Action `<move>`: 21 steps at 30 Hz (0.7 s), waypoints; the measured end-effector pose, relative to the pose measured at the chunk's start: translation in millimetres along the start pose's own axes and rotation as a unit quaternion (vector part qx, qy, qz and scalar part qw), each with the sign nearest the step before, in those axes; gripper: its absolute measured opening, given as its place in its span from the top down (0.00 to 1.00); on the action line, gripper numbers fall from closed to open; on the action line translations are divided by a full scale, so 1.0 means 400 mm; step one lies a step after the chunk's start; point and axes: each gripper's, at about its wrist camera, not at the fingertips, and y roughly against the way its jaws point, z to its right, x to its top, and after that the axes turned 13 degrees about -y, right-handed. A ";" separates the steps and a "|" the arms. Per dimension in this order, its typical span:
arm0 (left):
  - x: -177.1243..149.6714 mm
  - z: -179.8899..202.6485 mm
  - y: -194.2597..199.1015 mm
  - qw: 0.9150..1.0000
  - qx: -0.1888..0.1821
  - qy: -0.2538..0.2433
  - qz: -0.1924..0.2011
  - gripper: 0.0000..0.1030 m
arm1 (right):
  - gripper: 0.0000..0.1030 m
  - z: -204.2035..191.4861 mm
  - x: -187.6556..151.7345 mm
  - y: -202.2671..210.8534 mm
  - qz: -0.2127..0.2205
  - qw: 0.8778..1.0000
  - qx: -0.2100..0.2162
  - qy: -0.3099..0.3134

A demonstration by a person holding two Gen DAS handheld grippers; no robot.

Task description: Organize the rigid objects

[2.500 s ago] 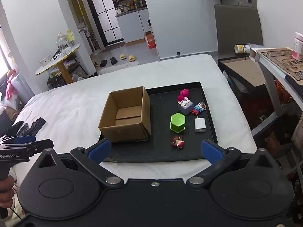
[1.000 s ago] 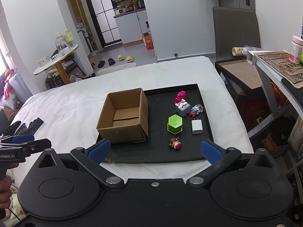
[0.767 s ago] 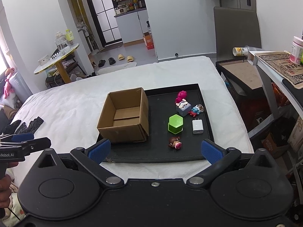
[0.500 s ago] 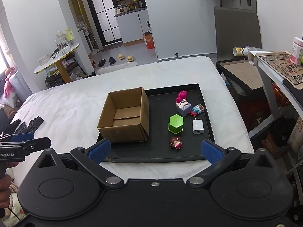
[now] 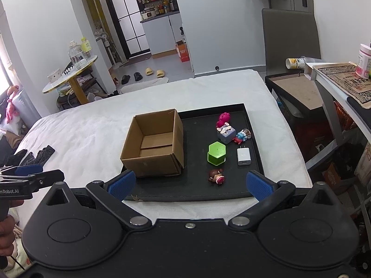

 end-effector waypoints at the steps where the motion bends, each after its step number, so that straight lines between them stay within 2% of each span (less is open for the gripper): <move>1: 0.000 -0.001 0.000 1.000 0.001 0.000 0.000 0.04 | 0.00 -0.001 0.000 0.000 0.000 1.000 0.000 0.000; 21: 0.028 -0.015 -0.008 1.000 0.012 -0.001 0.003 0.04 | 0.00 0.000 0.000 -0.024 -0.008 1.000 0.000 -0.001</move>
